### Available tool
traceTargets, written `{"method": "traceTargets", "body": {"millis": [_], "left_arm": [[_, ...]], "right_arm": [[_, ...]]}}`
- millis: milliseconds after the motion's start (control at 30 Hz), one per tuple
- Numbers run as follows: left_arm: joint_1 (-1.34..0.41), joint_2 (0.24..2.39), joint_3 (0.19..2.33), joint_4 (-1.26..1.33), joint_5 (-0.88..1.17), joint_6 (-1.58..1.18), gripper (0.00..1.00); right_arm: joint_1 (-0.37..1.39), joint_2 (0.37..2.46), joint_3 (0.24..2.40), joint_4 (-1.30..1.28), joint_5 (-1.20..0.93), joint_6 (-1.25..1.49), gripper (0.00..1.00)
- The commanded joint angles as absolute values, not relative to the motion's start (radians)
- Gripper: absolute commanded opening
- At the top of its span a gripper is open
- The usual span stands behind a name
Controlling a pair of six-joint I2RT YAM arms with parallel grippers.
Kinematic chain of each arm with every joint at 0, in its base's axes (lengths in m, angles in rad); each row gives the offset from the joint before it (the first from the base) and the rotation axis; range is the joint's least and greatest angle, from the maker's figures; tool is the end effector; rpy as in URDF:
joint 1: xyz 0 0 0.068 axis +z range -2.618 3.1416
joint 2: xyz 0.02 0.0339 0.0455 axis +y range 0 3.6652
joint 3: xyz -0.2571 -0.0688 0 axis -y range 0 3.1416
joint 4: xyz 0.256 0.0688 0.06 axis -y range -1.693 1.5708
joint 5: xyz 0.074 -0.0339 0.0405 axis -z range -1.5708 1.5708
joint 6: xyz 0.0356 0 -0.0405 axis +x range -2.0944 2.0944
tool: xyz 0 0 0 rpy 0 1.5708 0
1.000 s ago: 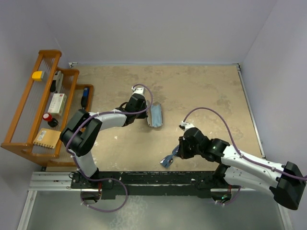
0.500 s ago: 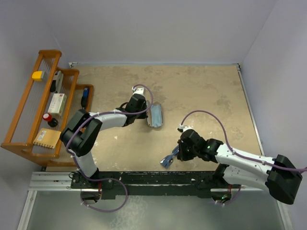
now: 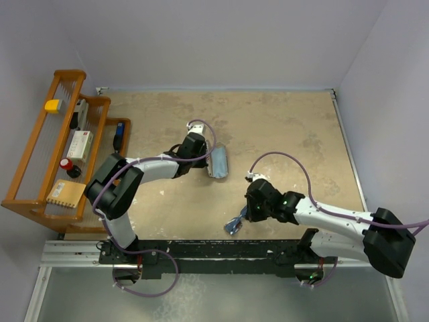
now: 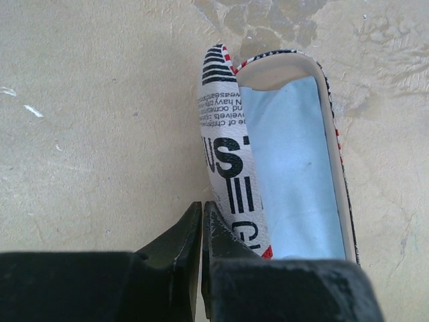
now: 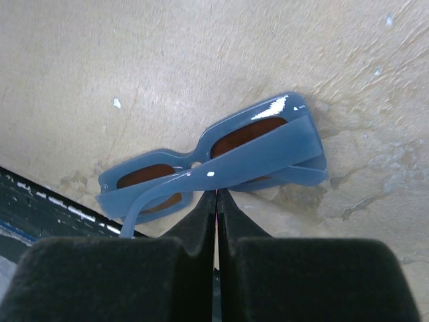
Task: Organize the sunglasses
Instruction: Adjust the sunglasses at the center of the board.
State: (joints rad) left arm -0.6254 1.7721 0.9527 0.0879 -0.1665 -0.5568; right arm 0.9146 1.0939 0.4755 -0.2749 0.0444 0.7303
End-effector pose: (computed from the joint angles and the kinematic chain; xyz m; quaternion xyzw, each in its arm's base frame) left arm 0.3044 -0.2125 0.1464 -0.0027 0.9107 -0.1632 0.3795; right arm 0.1318 0.1686 0.1570 -0.0794 0.9396 0.2292 0.2414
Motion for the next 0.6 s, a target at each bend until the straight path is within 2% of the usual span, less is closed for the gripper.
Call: {"method": "traceTargets", "body": {"millis": [0, 567], "left_arm": [[-0.637, 1.737, 1.0, 0.112, -0.179, -0.552, 0.0], [-0.64, 1.742, 1.009, 0.101, -0.185, -0.548, 0.0]], "right_arm": [[0.914, 1.123, 0.542, -0.273, 0.135, 0.723, 0.0], [0.798, 1.193, 0.588, -0.212, 0.141, 0.638, 0.0]]}}
